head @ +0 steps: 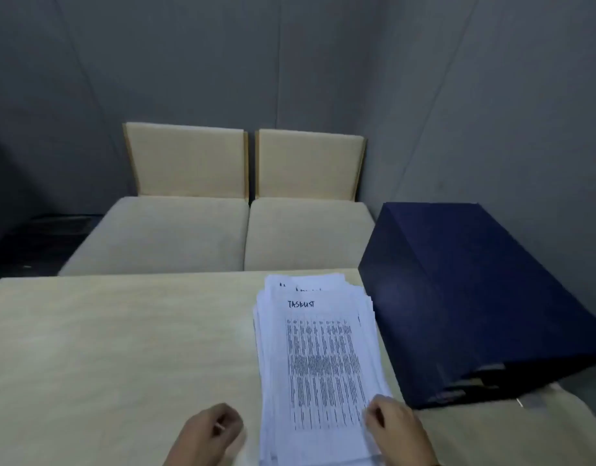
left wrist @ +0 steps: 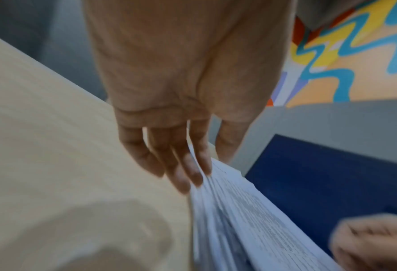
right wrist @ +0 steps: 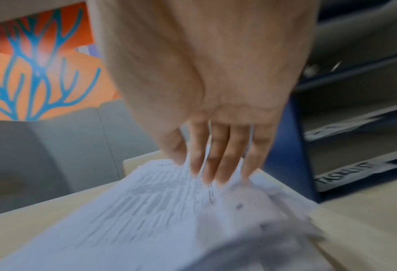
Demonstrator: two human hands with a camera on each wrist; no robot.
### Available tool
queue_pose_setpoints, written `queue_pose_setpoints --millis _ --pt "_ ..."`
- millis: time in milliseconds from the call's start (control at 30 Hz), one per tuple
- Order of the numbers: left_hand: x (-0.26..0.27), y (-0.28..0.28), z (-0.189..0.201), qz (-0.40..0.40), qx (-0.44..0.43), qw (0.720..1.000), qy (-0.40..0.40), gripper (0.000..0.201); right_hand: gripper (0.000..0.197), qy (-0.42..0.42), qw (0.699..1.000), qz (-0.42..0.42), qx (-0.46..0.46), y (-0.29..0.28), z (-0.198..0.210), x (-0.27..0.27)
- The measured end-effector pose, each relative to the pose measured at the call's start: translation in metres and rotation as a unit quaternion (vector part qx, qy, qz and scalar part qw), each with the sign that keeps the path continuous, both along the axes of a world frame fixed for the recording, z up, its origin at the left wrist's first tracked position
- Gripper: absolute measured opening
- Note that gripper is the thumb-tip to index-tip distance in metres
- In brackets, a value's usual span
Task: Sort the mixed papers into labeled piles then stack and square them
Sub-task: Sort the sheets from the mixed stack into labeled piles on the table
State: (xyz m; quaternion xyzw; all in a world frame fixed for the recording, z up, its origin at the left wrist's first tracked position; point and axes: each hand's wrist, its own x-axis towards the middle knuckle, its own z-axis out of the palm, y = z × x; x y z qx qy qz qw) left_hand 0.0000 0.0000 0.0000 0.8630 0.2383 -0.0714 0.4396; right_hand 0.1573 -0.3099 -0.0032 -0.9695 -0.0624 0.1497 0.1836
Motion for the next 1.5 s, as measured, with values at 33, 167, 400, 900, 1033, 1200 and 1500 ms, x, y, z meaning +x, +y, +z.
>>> queue_pose_setpoints --millis 33,167,400,900,1033,1200,1500 --pt "0.024 -0.005 0.000 0.008 0.002 1.000 -0.012 0.017 0.013 -0.020 0.998 0.031 0.058 0.003 0.021 0.015" --pt "0.082 -0.028 0.011 -0.003 0.050 0.998 -0.024 0.006 0.017 -0.009 0.997 0.007 0.074 0.019 0.012 0.059" --pt "0.142 -0.054 0.002 0.062 0.128 0.989 0.043 0.033 0.051 0.032 0.990 -0.086 0.110 0.036 -0.020 0.108" --pt "0.171 -0.032 -0.010 0.174 0.162 0.971 0.033 0.028 0.028 -0.029 0.979 -0.113 0.170 0.063 -0.023 0.106" --pt "0.165 -0.030 -0.009 0.200 0.125 0.972 0.013 0.028 0.044 -0.090 0.973 -0.082 0.195 0.051 -0.024 0.094" --pt "0.156 -0.021 -0.015 0.186 0.144 0.972 0.011 0.037 0.027 -0.163 0.947 -0.086 0.263 0.039 -0.009 0.078" --pt "0.143 -0.012 0.005 0.032 0.318 0.946 0.045 0.047 0.028 0.020 0.857 -0.164 0.488 0.028 0.001 0.073"
